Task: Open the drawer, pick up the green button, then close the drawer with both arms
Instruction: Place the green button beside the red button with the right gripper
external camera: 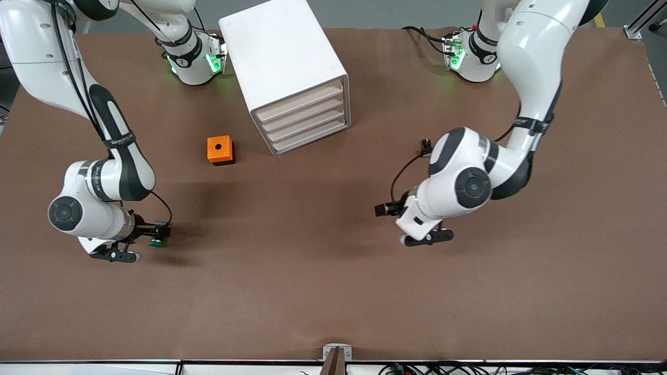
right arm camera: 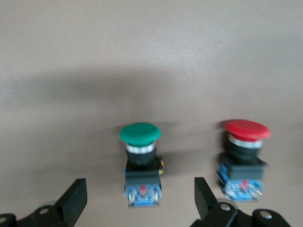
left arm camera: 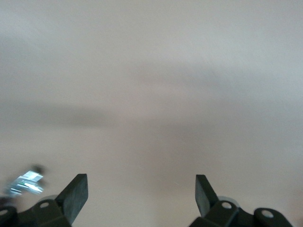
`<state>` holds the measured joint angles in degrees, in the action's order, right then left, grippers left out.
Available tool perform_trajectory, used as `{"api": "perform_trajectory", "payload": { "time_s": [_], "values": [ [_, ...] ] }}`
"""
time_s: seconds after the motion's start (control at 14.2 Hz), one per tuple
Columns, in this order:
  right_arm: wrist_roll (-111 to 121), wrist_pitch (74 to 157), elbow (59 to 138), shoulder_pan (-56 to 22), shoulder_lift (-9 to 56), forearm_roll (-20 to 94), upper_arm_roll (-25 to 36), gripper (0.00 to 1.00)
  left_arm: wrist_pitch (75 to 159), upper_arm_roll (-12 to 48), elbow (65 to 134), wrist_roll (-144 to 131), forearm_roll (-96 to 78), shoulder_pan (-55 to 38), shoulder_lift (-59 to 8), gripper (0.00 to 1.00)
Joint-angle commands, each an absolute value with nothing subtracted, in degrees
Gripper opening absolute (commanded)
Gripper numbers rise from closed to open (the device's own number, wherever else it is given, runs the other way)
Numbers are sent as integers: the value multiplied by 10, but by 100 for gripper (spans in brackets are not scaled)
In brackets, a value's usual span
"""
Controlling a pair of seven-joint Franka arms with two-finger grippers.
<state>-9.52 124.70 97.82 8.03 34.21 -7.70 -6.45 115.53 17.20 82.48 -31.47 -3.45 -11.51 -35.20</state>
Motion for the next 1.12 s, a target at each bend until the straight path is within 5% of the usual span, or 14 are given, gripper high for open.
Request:
{"api": "perform_trajectory", "payload": {
  "time_s": [0.0, 0.42, 0.77, 1.05],
  "values": [
    [-102, 1148, 960, 80, 285, -86, -75, 100, 1116, 178, 828, -298, 18, -94, -317, 100],
    [-95, 1038, 940, 70, 172, -83, -76, 100, 1014, 139, 831, -263, 33, -80, -204, 100],
    [-93, 884, 843, 71, 155, -81, -76, 100, 970, 101, 876, -192, 24, -56, -100, 100],
    [7, 852, 830, 93, 116, -61, -71, 100, 962, 76, 932, -138, 7, -41, -25, 100]
  ]
}}
